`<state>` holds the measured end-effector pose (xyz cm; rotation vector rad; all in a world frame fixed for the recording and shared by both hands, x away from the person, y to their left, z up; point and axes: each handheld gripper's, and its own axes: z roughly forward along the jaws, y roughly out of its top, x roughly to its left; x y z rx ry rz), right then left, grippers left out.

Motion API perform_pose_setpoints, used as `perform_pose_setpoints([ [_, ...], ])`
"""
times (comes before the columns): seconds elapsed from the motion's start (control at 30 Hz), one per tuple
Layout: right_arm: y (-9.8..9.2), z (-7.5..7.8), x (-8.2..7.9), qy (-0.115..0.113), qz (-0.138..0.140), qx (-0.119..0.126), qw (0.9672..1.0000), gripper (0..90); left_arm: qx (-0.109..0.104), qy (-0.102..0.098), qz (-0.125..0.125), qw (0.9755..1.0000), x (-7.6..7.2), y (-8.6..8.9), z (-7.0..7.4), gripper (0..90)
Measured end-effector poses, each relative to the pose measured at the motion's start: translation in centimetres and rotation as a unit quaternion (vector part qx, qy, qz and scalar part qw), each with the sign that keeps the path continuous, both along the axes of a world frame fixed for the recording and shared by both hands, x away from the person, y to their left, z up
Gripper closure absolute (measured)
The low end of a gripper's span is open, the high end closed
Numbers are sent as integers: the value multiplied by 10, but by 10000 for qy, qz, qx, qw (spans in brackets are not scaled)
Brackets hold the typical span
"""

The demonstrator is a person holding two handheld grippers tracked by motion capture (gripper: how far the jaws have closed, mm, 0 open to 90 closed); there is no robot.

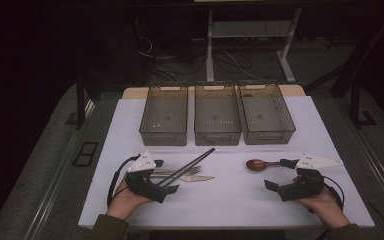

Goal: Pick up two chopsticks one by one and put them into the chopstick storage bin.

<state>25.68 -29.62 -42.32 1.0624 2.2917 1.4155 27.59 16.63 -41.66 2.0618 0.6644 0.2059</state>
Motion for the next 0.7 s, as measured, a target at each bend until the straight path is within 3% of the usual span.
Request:
perform_pose_setpoints([
  [0.2,-2,1,-2,-18,-4,143,9999,1,24,5,-24,10000,0,-2,1,0],
  [0.7,0,-1,-2,12,22,215,9998,1,-38,-44,-14,10000,7,-3,3,0],
])
